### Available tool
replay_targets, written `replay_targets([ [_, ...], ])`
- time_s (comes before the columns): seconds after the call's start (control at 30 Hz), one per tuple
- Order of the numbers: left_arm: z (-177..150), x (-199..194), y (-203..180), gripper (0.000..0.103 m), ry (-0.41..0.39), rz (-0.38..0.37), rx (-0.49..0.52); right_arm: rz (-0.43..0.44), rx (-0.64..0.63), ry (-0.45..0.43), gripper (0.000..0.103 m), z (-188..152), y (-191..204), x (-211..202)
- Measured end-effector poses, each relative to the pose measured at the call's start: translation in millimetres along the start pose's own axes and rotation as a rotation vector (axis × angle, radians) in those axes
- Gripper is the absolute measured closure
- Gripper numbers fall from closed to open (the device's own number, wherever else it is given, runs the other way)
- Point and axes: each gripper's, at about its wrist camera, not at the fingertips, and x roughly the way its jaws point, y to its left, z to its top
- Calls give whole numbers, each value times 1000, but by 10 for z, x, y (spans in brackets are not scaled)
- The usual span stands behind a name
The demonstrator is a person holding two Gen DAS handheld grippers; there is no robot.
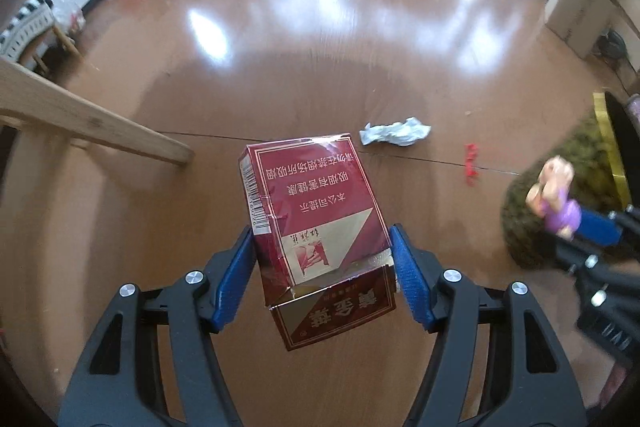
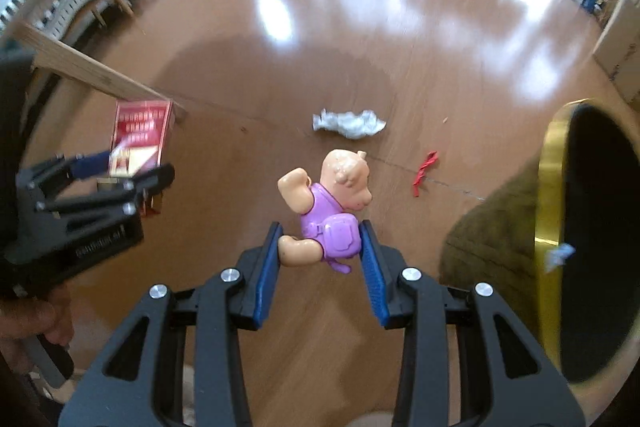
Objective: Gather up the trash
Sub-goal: 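Grasp the red cigarette box with the left tool while the right tool grasps the pink doll, then carry box and doll over the bin and open both tools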
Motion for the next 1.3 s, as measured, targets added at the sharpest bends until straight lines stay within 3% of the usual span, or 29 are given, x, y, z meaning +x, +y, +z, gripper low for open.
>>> replay_targets([
  [0.2,-306,-1191,-149,38,-41,-25,4,28,1,-74,64,-235,-48,-1266],
  [0.27,-457,-1503,-188,38,-43,-52,-30,27,-9,-81,64,-362,-61,-1534],
  [0.4,-753,-1861,-362,38,-68,-43,0,38,-10,-93,64,-617,-129,-1807],
  [0.57,-959,-1920,-448,38,-86,-77,-8,90,53,-88,64,-811,-253,-1841],
  [0.83,-876,-1879,-533,38,-110,-55,26,98,65,-81,64,-767,-297,-1683],
  [1.3,-755,-1764,-758,38,-82,-94,45,73,120,-92,64,-744,-519,-1724],
])
